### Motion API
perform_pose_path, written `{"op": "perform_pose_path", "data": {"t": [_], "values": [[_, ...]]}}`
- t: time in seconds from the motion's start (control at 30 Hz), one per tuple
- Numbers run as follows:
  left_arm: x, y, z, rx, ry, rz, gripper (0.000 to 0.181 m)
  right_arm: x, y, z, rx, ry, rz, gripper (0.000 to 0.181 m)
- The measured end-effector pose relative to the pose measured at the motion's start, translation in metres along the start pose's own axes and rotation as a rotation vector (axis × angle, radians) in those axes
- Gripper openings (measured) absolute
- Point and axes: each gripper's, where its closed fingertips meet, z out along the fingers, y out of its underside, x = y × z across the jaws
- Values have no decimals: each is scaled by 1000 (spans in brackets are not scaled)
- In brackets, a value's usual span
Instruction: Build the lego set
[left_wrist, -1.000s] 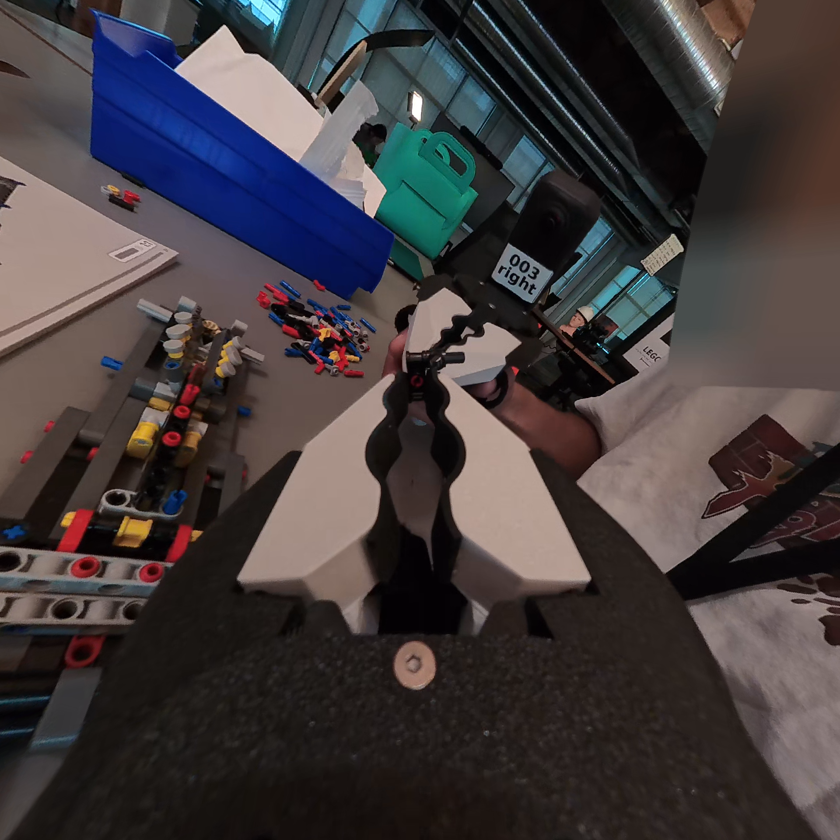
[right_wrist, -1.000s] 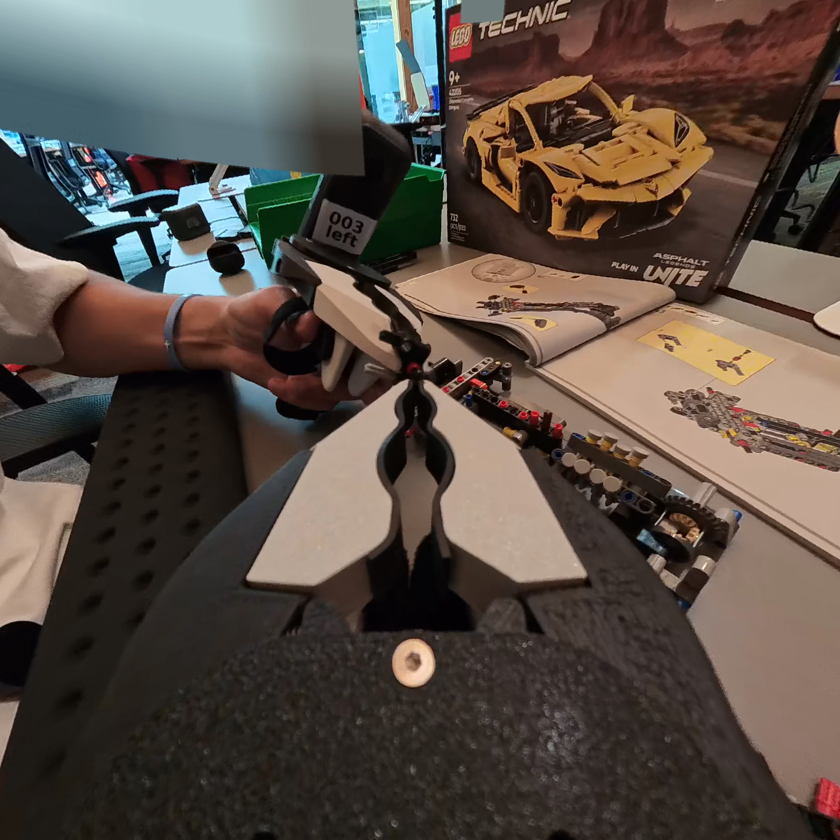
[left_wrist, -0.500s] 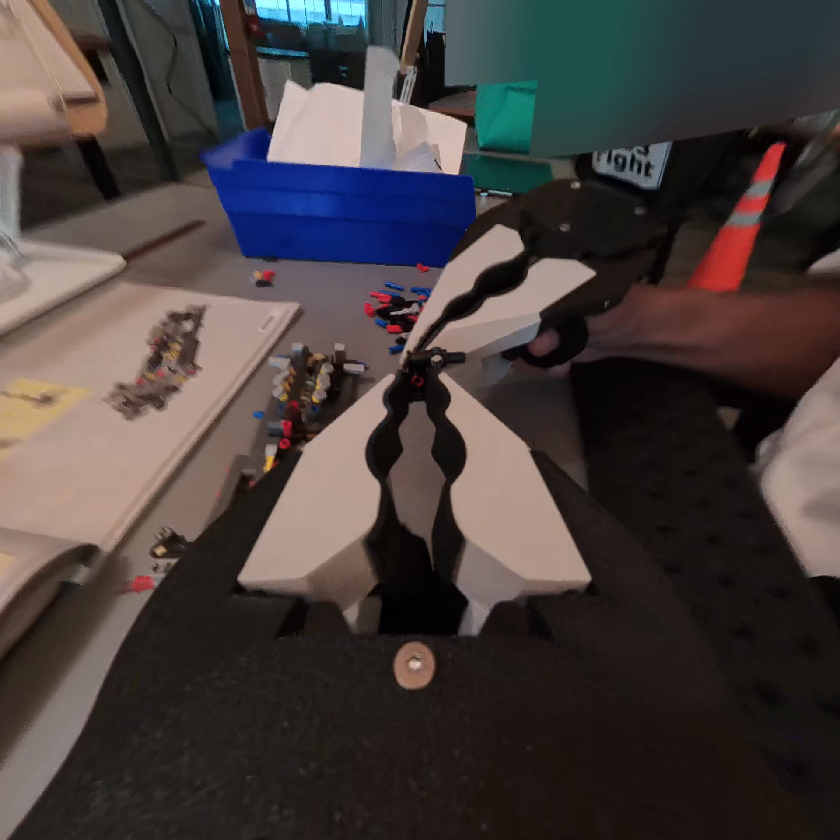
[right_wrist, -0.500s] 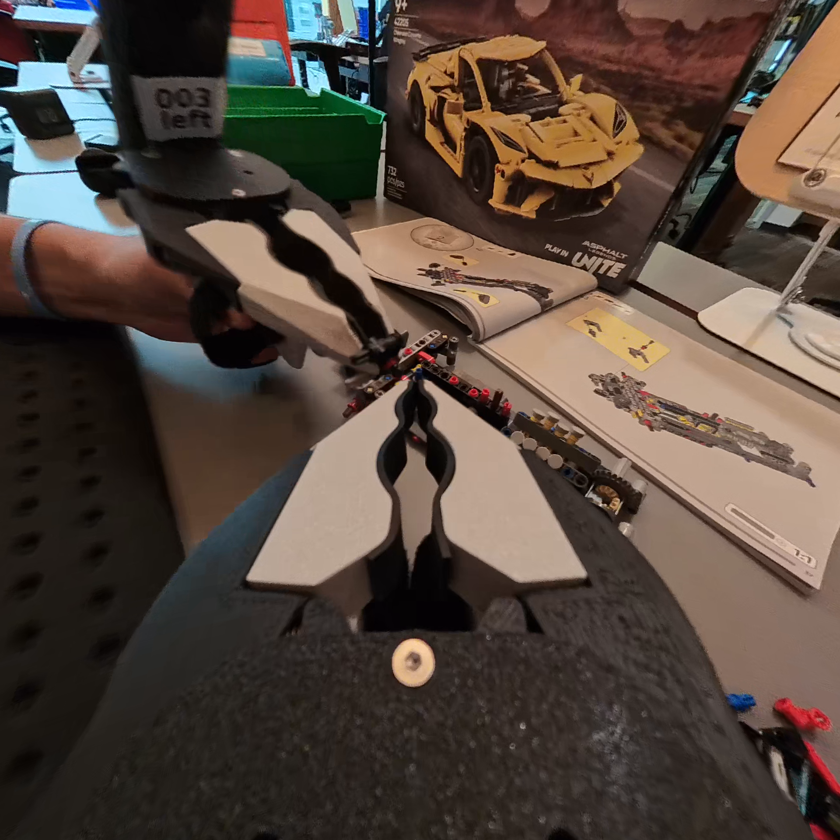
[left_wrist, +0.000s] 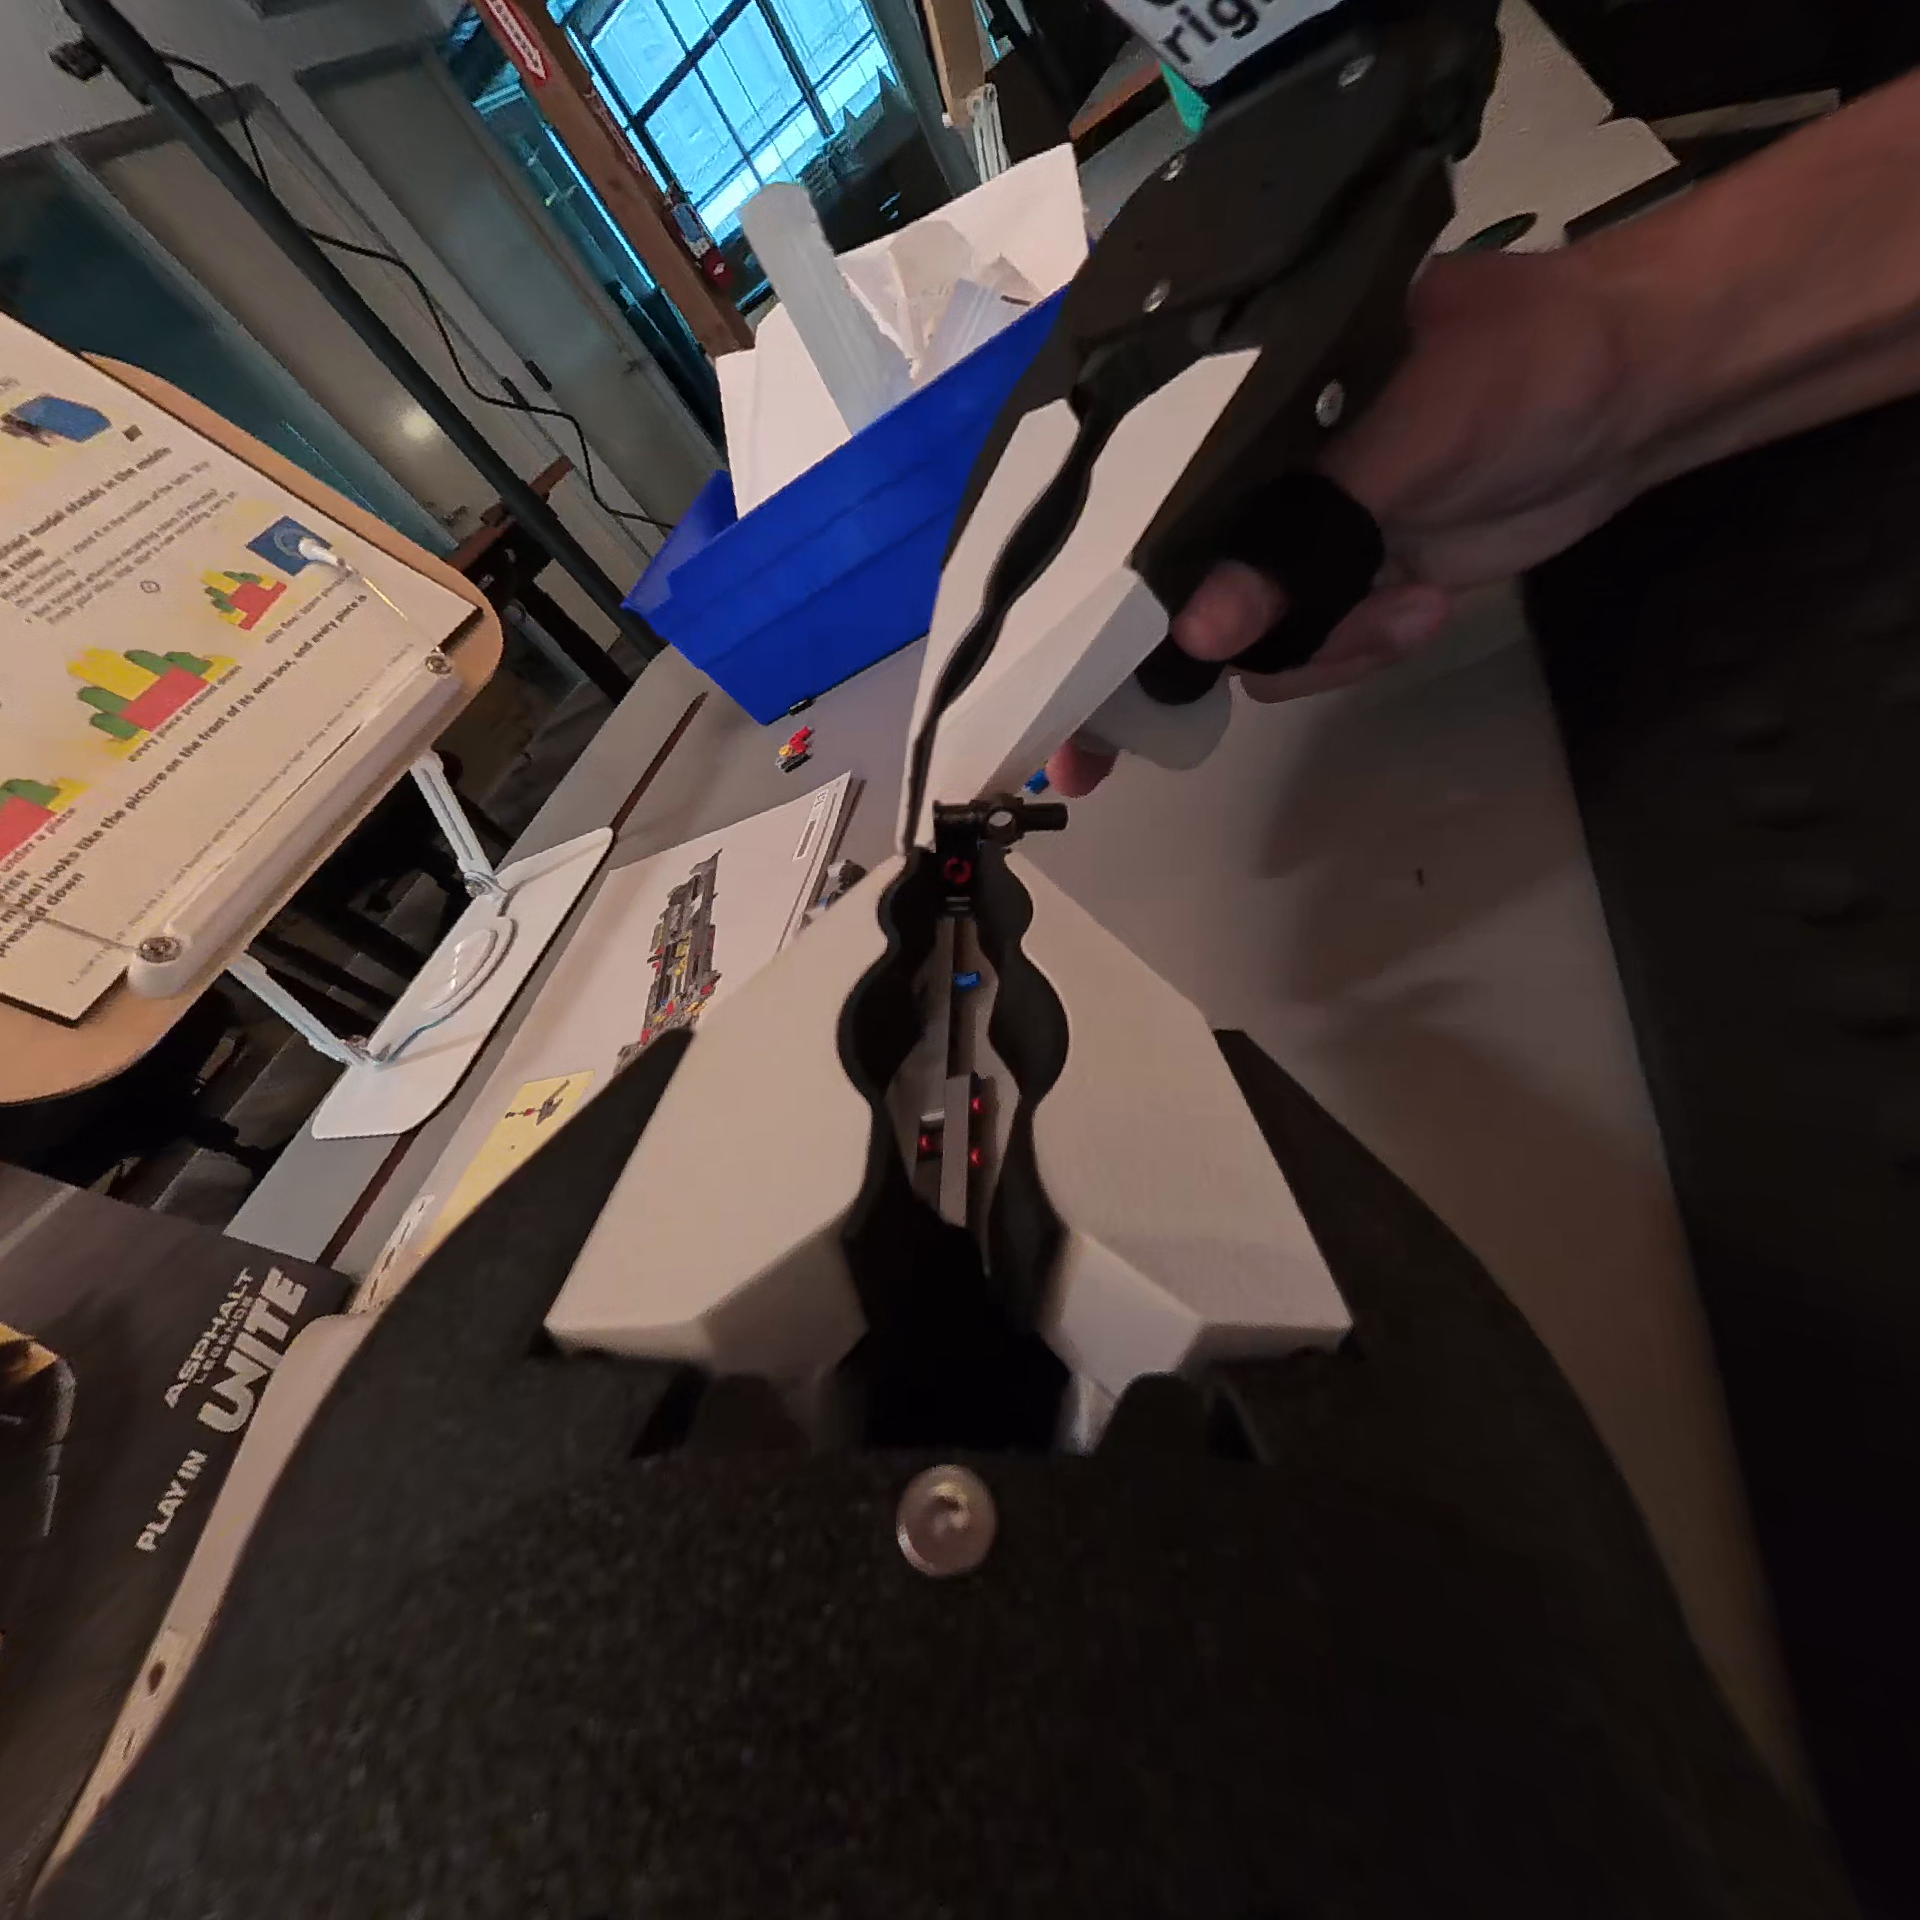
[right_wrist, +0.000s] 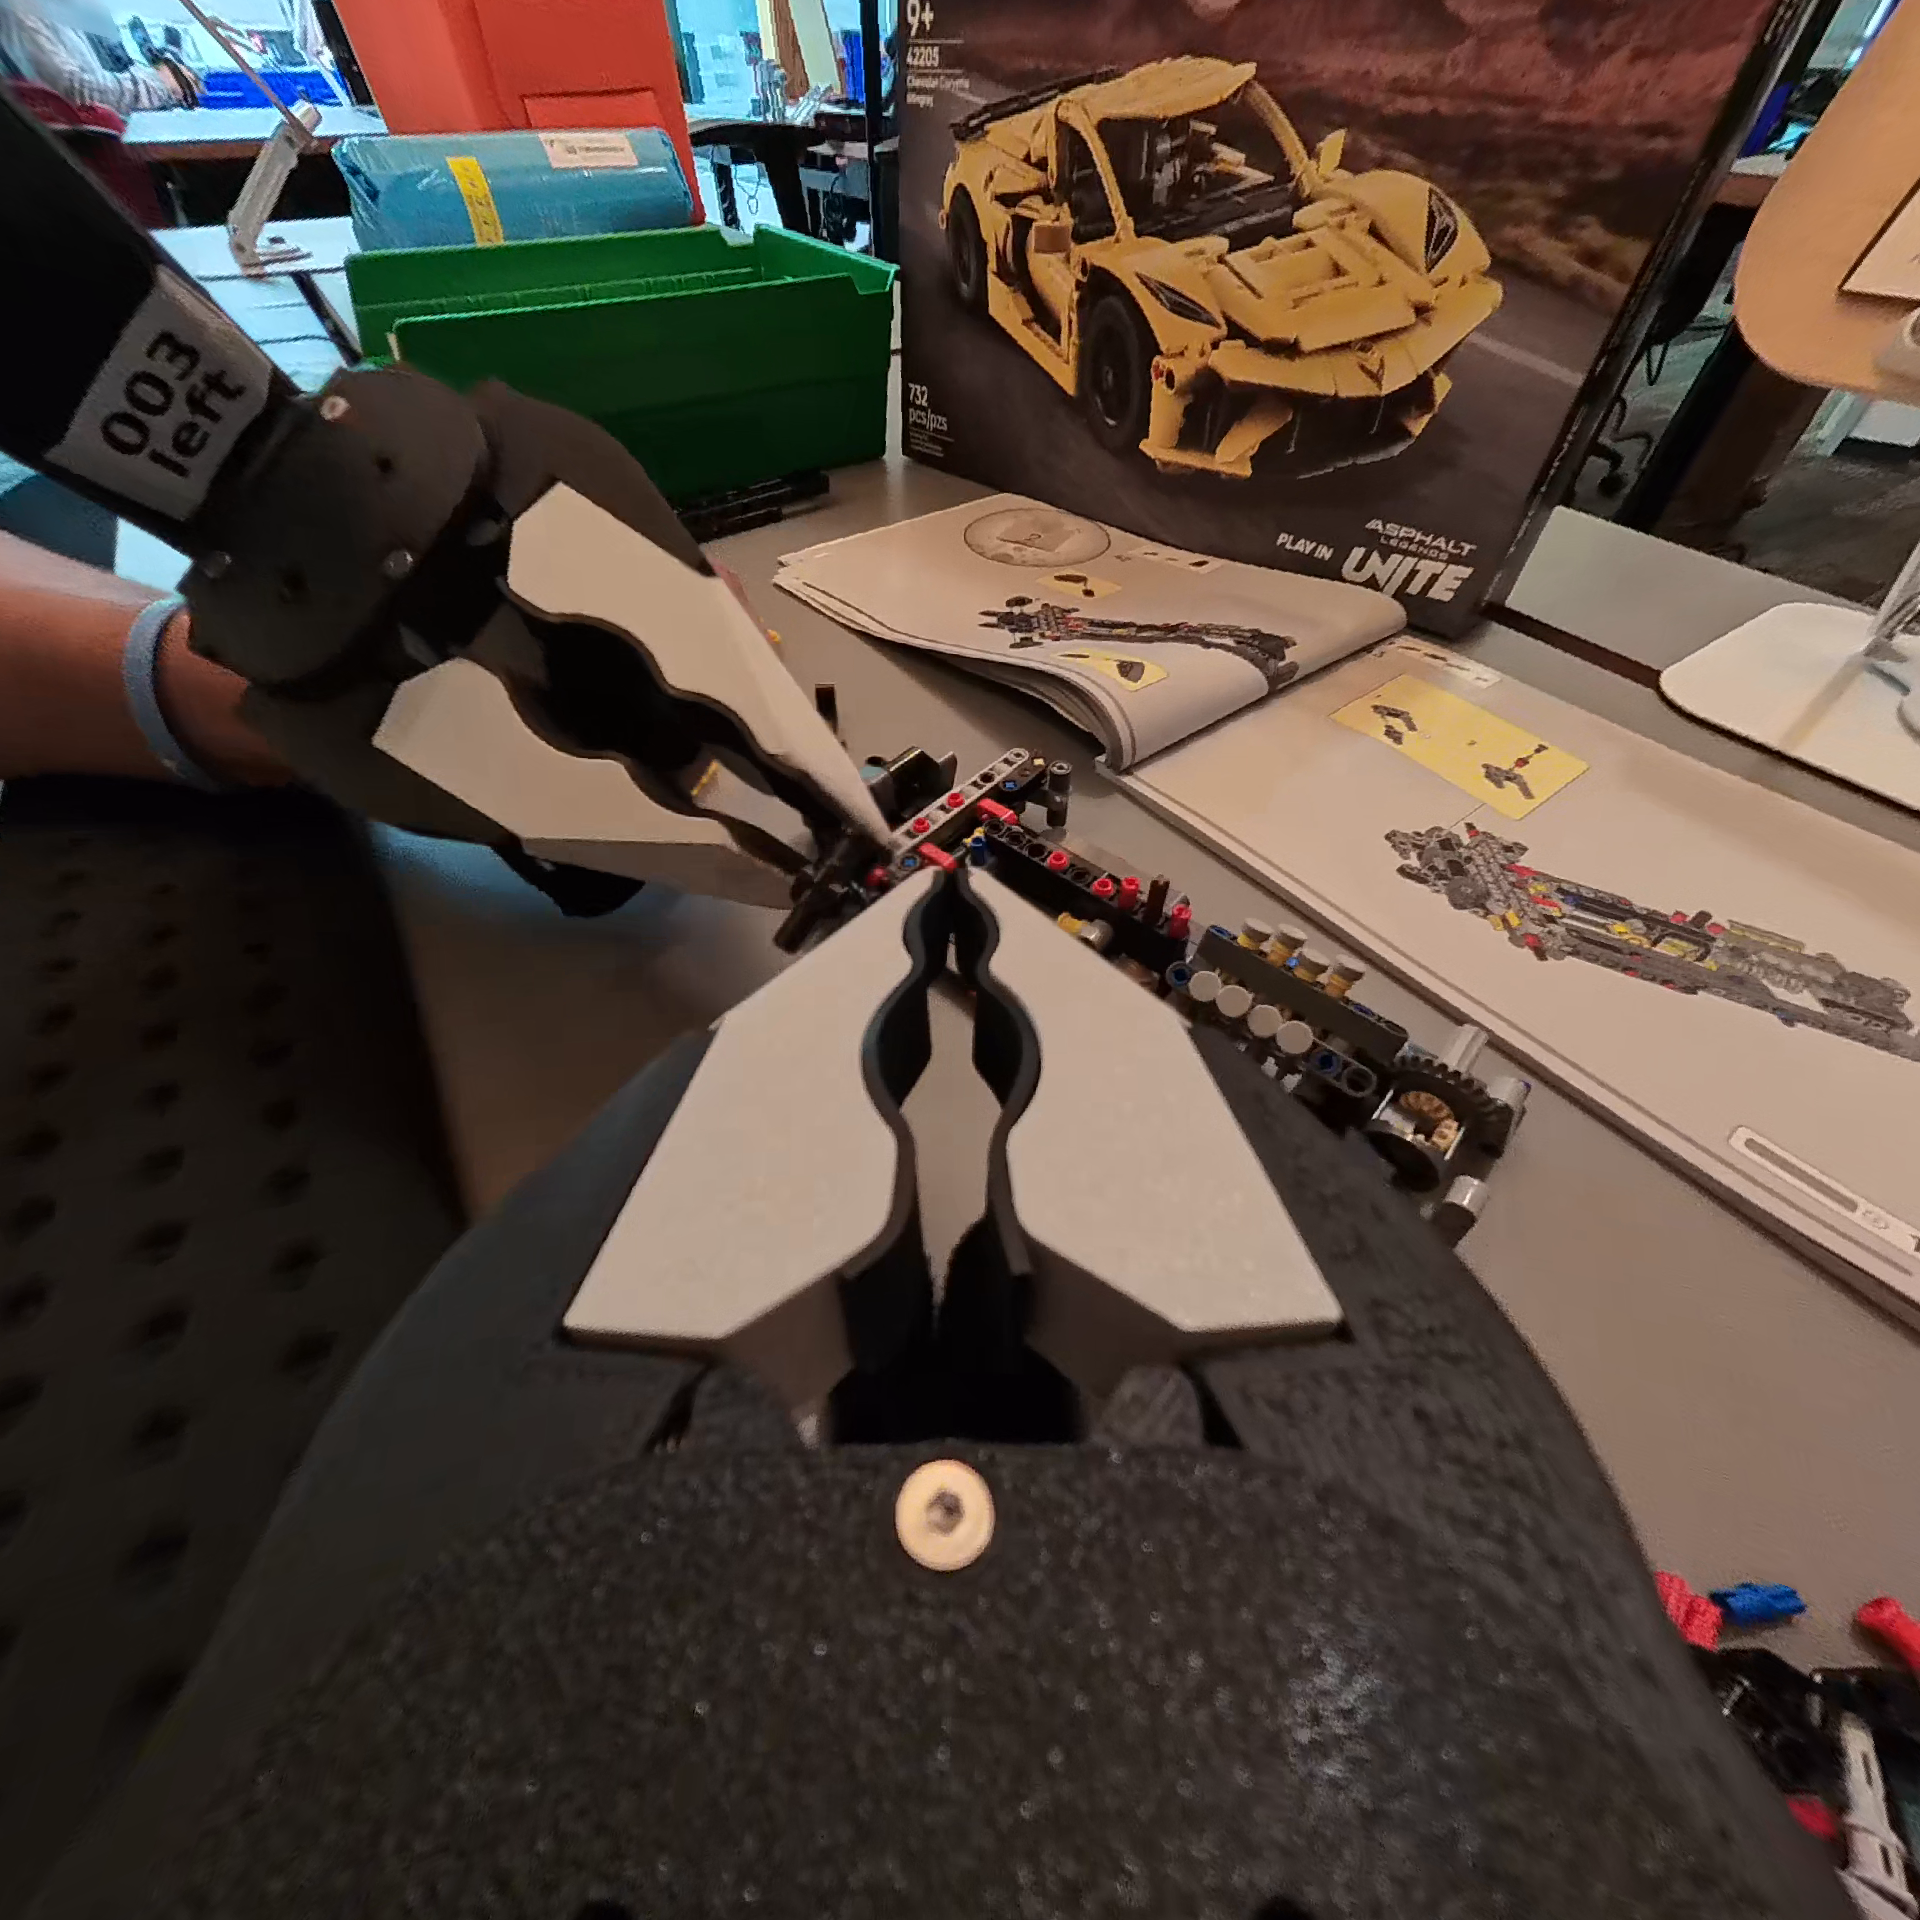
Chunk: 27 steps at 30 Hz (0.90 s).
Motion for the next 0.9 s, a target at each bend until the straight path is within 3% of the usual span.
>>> {"op": "perform_pose_path", "data": {"t": [0.9], "values": [[-1,6,3,-53,-43,71,5,4,7,1,-31,-16,45,0]]}}
